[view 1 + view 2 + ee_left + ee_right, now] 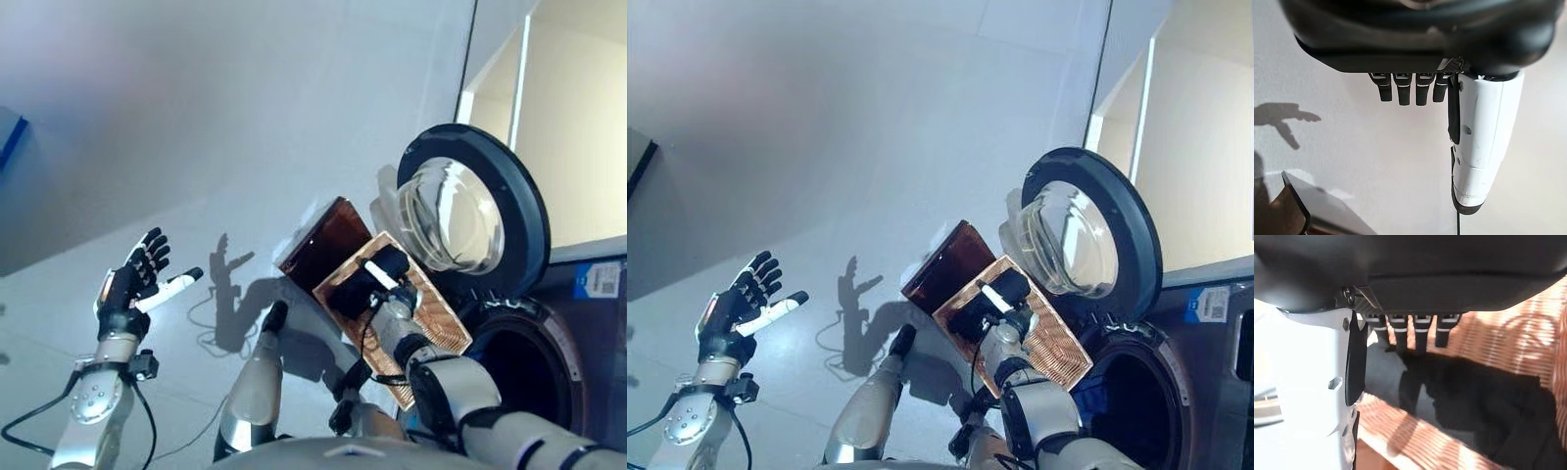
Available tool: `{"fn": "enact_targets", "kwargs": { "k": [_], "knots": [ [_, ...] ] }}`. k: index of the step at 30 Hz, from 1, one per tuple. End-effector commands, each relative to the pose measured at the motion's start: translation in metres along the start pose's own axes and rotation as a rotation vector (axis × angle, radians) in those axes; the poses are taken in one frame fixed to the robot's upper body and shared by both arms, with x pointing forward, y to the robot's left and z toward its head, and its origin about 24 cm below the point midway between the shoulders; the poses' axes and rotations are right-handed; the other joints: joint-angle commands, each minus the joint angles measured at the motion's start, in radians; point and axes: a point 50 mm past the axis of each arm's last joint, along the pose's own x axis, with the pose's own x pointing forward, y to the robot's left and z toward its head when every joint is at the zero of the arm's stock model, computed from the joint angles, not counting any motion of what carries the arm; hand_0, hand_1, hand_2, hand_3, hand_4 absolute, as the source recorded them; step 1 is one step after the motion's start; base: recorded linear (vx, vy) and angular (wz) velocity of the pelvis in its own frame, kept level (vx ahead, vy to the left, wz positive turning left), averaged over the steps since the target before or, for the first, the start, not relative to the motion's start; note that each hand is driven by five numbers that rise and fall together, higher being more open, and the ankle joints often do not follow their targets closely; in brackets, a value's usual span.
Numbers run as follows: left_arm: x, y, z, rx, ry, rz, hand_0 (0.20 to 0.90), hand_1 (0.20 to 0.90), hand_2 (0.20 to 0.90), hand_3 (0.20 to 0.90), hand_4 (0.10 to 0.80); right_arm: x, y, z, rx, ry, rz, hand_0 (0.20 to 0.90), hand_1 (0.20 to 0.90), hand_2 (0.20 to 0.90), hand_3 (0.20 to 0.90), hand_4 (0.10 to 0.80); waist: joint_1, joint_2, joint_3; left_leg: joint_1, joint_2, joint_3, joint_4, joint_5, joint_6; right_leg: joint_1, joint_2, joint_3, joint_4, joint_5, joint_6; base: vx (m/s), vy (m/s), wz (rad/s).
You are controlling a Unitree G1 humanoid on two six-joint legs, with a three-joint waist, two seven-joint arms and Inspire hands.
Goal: Pick up the clothes and place them into the washing machine
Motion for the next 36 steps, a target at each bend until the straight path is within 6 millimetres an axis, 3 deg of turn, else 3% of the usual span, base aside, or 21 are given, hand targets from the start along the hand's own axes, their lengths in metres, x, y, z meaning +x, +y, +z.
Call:
{"fn": "enact_targets", "kwargs": {
  "k": [1,20,36],
  "knots": [
    [-0.001,0.000,0.048,0.057,-0.228,-0.057,0.900,0.900,0.900,0.900,0.800,-0.009,0.022,0.011,0.077,-0.052,0.003,0.900,0.900,0.900,0.900,0.800,0.030,-0.003,-0.037,-0.045,0.019,0.001,0.021,-0.011,-0.049,-0.006,-0.162,0.049,0.019,0.102,0.126,-0.015,-0.012,0.23],
    [0.008,-0.016,0.071,0.064,-0.337,-0.097,0.900,0.900,0.900,0.900,0.800,-0.014,0.030,0.022,0.137,0.009,-0.146,0.900,0.900,0.900,0.900,0.800,0.074,0.019,0.019,-0.150,-0.010,-0.053,0.078,-0.024,-0.052,-0.038,-0.165,-0.006,0.036,0.093,0.126,-0.012,-0.011,0.10],
    [0.009,-0.018,0.079,0.030,-0.376,-0.090,0.900,0.900,0.900,0.900,0.800,-0.012,0.023,0.020,0.093,0.007,-0.201,0.900,0.900,0.900,0.900,0.800,0.051,0.031,0.050,-0.195,-0.016,-0.049,0.112,-0.030,-0.046,-0.078,-0.169,0.008,0.050,0.087,0.123,-0.002,0.000,0.01]
  ]
}}
